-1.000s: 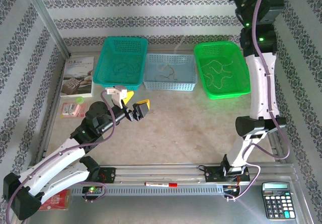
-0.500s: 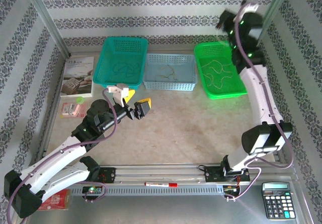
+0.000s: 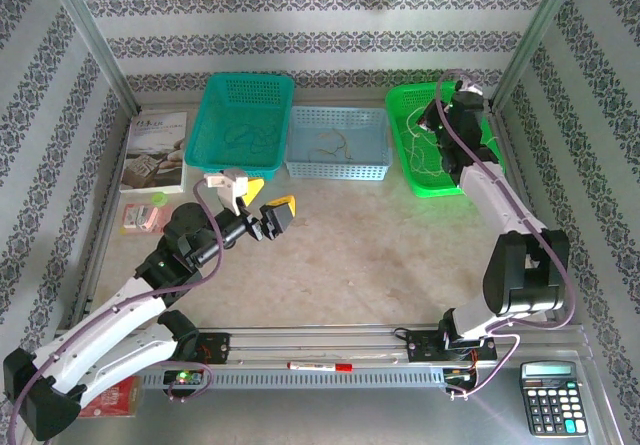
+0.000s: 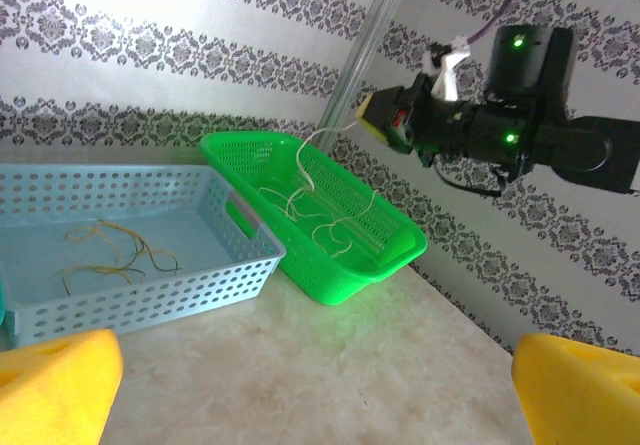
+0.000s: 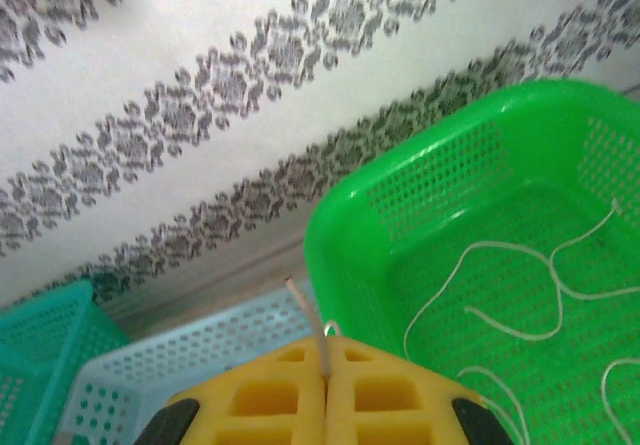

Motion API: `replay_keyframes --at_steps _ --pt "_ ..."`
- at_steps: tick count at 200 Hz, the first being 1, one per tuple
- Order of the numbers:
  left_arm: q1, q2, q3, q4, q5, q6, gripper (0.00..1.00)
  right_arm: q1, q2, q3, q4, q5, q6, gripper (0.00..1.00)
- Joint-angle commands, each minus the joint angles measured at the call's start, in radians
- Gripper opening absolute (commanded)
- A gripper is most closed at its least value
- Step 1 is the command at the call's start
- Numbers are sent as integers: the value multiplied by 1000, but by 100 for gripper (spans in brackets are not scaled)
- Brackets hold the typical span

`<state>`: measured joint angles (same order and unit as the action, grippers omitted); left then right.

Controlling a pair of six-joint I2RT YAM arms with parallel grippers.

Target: Untangle the cables

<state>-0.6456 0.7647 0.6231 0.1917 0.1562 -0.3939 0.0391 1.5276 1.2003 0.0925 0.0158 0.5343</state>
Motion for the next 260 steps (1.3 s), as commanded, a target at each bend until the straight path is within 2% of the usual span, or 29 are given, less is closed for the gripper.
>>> replay_keyframes --at_steps 1,72,109,112,121,129,137,147,169,194,217,260 --pt "13 -8 -16 28 9 -18 100 -15 -20 41 48 61 -23 0" --pt "13 -7 -4 -3 1 -9 100 -39 121 101 28 207 -80 0" --pt "13 7 -13 19 -9 -16 100 -67 206 115 -23 226 -96 0" --pt "14 11 -9 16 -10 -14 100 -67 216 122 -30 220 -103 6" --pt "14 21 3 5 -7 -6 100 -64 254 165 -84 191 -131 34" --pt "13 32 17 -10 -1 2 100 -53 287 214 -157 192 -152 52" --pt "15 42 31 -22 6 8 100 -32 307 246 -203 217 -176 62" --pt "15 54 46 -34 14 11 100 -1 313 255 -215 249 -210 69" --pt "15 73 71 -44 25 12 100 59 299 249 -212 318 -268 76" --pt "15 97 90 -45 37 5 100 82 272 229 -218 351 -272 77" --pt "15 108 90 -35 47 -12 100 54 239 187 -224 348 -232 77" --pt "16 112 91 -41 57 -27 100 -55 179 108 -239 250 -123 78"
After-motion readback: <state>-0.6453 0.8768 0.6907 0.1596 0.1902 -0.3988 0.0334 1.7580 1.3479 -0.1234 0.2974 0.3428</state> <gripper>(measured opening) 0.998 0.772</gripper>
